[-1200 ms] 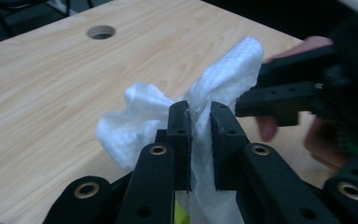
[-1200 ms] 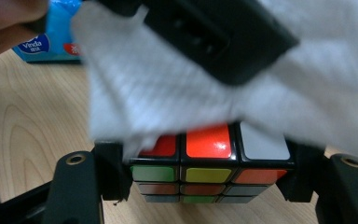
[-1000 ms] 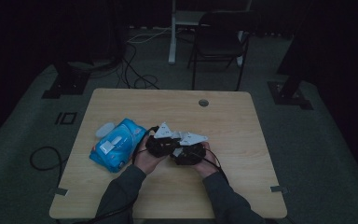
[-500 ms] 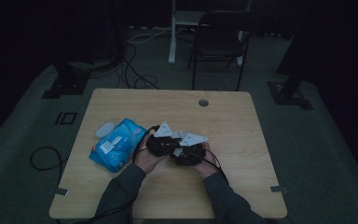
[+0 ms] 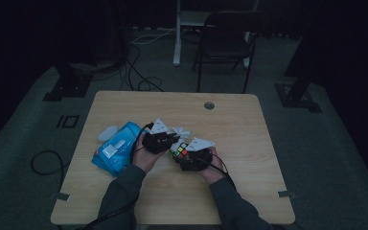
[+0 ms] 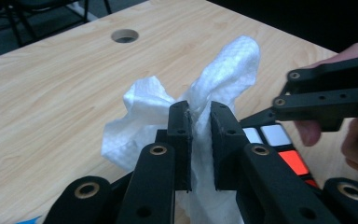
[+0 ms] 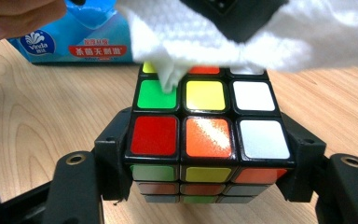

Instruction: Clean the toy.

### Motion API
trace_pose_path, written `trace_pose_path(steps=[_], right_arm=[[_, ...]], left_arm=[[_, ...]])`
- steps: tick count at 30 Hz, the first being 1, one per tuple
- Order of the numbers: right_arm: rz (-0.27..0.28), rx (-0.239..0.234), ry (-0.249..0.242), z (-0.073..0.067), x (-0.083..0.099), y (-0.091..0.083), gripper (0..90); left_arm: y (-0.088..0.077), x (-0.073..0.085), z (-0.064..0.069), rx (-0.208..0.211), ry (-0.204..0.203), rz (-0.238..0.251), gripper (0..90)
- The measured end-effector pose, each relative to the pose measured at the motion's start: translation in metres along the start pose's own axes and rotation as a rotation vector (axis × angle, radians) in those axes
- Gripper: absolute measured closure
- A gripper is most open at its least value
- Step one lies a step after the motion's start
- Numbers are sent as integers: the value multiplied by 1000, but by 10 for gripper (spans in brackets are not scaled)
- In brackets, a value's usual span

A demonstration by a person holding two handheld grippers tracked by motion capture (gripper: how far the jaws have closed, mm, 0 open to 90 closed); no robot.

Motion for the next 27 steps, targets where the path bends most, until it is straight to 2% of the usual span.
trace_pose_path(steps=[2, 4, 10, 15, 21, 27], right_arm=[[6, 1, 1, 0, -1, -1, 342], [11, 2, 1, 0, -1, -2, 342], [19, 16, 6, 4, -1, -5, 342], [26, 21, 10, 6, -1, -8, 342], [19, 28, 18, 7, 0, -8, 342], [15, 32, 20, 8, 1, -7, 342]], left_arm=[[-2, 0, -2, -4, -19, 9, 814], [-3, 0, -1, -3, -21, 15, 815], [-8, 1, 9, 7, 26, 16, 814], [-11, 2, 18, 23, 47, 23, 814], [-9, 3, 25, 58, 47, 18, 815], [-6, 3, 34, 93, 65, 14, 814]])
Point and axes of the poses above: each handheld gripper's, and its own axes: y roughly forward along the jaws, x roughly out of its underside, z roughly to its right, the point moved 1 cm from there along y, roughly forward along the jaws, and after that the axes turned 7 degrees about -x, right-handed, at the moved point
